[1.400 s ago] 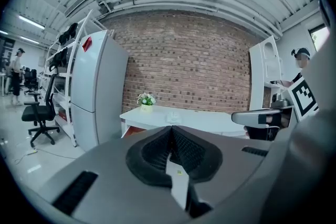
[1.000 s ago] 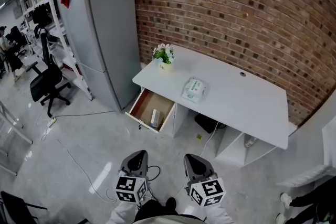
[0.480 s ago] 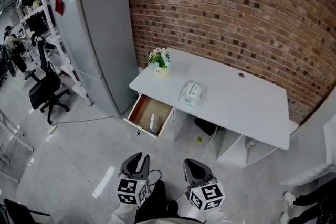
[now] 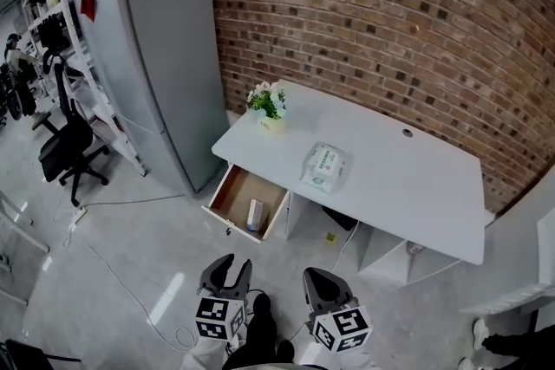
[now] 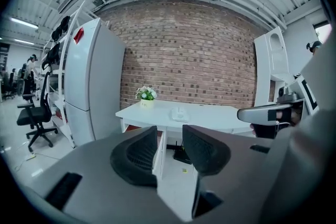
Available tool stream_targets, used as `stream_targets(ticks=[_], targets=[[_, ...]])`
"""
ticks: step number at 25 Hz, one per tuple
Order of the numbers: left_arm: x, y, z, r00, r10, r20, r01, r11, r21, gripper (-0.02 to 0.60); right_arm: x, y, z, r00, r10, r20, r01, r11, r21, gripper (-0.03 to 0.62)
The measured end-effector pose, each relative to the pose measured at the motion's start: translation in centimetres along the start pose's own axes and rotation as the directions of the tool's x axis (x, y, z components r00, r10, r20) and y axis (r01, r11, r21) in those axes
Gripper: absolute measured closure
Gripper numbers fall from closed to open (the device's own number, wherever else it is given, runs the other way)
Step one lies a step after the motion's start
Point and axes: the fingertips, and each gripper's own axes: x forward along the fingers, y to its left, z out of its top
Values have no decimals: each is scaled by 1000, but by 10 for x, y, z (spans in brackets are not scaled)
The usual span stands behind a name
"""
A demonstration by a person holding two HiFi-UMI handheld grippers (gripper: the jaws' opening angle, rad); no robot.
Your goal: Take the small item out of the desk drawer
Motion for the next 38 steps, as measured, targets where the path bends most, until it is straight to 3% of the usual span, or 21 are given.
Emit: stream_targets(ticks=[20, 25, 38], targets=[[154, 134, -1, 994, -66, -85, 62, 997, -40, 396, 190, -24, 19, 994, -28, -106, 30, 999, 11, 566], [171, 144, -11, 989, -85, -125, 76, 995, -68, 393, 206, -26, 17, 992, -38, -121, 38, 999, 2, 566], [230, 151, -43, 978, -95, -185, 85, 994, -61, 385, 238, -50, 8, 990, -26, -141, 27, 1000, 7, 566]])
